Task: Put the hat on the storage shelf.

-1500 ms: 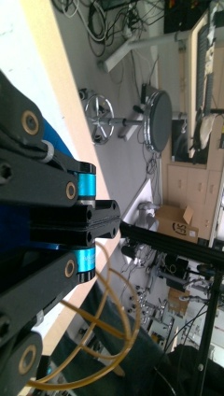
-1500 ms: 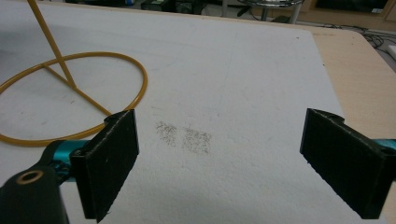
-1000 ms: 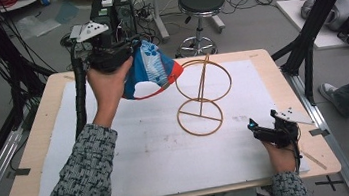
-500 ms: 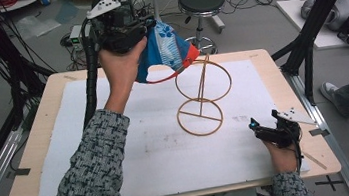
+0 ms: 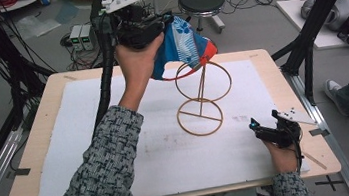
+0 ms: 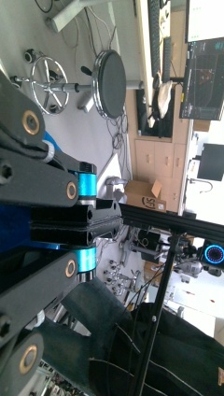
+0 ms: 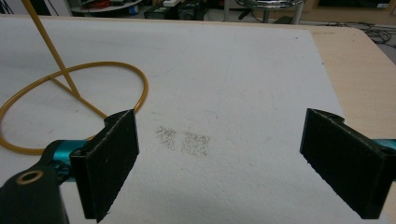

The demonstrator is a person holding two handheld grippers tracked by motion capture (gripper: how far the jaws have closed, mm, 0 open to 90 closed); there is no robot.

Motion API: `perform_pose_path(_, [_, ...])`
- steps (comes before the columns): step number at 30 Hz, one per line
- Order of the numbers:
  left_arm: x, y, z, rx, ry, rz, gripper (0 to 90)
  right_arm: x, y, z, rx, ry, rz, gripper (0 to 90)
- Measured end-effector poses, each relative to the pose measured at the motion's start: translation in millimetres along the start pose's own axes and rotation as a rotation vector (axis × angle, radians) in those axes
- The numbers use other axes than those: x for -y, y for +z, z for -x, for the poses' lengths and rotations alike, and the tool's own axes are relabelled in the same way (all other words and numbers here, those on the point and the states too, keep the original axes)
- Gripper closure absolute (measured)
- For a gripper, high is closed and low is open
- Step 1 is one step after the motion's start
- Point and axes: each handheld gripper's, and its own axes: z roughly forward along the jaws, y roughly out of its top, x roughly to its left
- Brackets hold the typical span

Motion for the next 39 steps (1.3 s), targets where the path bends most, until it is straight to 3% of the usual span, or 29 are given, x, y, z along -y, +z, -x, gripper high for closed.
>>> perform_pose_path(7, [-4.6, 11.1, 5.6, -0.017, -0.002, 0.019, 89.5, 0.0, -0.7, 0.9, 0.000, 0.005, 0.005, 10.7])
perform_pose_path(13, [-5.6, 18.7, 12.9, 0.004, 0.001, 0.022, 89.5, 0.3, -0.9, 1.7, -0.001, 0.011, 0.002, 10.7])
perform_pose_path(25, [18.0, 37.9, 32.9, 0.055, 0.068, -0.117, 89.5, 0.4, -1.2, 2.4, -0.001, 0.010, 0.004, 10.7])
perform_pose_path(35, [38.6, 38.8, 40.3, 0.071, 0.119, -0.175, 89.5, 0.4, -1.6, 2.3, -0.002, 0.016, 0.001, 10.7])
perform_pose_path(39, [46.7, 37.1, 42.7, 0.090, 0.118, -0.178, 89.5, 0.5, -1.2, 2.4, -0.002, 0.010, -0.001, 10.7])
